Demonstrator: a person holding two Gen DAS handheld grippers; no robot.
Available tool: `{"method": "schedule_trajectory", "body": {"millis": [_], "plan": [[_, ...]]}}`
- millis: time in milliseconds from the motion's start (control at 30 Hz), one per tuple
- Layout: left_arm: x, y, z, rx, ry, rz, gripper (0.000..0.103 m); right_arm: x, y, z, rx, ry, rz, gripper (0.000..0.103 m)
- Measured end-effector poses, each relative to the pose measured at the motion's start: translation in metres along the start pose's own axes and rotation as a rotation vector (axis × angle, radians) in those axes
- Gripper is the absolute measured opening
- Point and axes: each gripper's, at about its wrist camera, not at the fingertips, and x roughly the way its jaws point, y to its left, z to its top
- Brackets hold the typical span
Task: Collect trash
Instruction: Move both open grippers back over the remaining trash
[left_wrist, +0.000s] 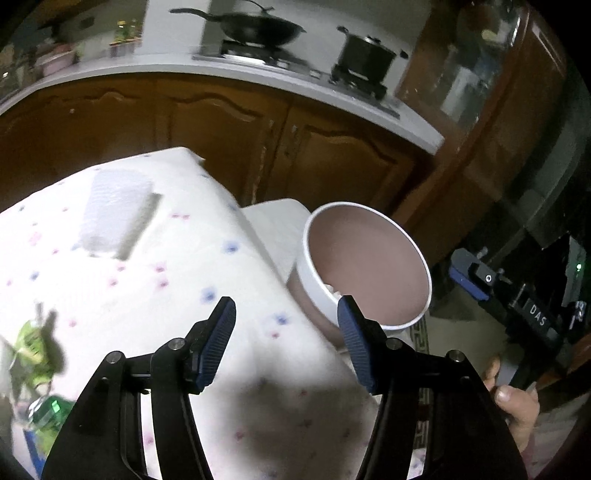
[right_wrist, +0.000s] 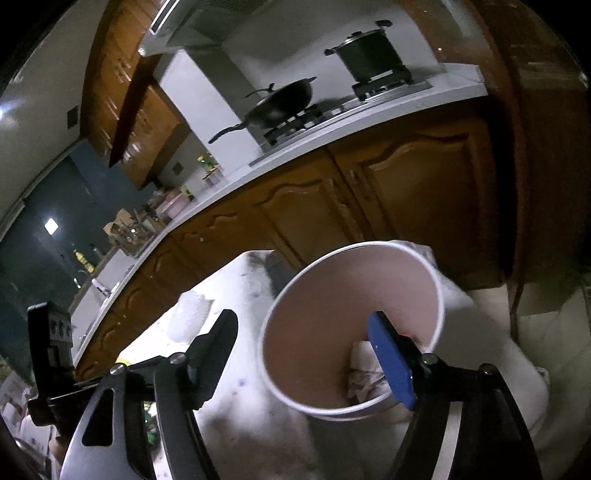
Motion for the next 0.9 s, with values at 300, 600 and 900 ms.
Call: {"method": "schedule_trajectory", "body": {"millis": [300, 600, 900], "plan": [[-0.050, 0.043, -0.028, -0.085, -0.059, 0.047, 0.060, 0.004, 0.042, -0.018, -0.048, 0.039, 0.061, 0.077], [-0.086, 0.084, -0.053, -0.168, -0.097, 0.095, 0.061, 0.021, 0.083, -0.040, -0.088, 0.091, 0.114, 0.077], [-0.120, 0.121, -0.086, -0.244, -0.142, 0.157, 0.061, 0.034, 0.117, -0.059, -0.139, 0.131, 0.144, 0.080]]}}
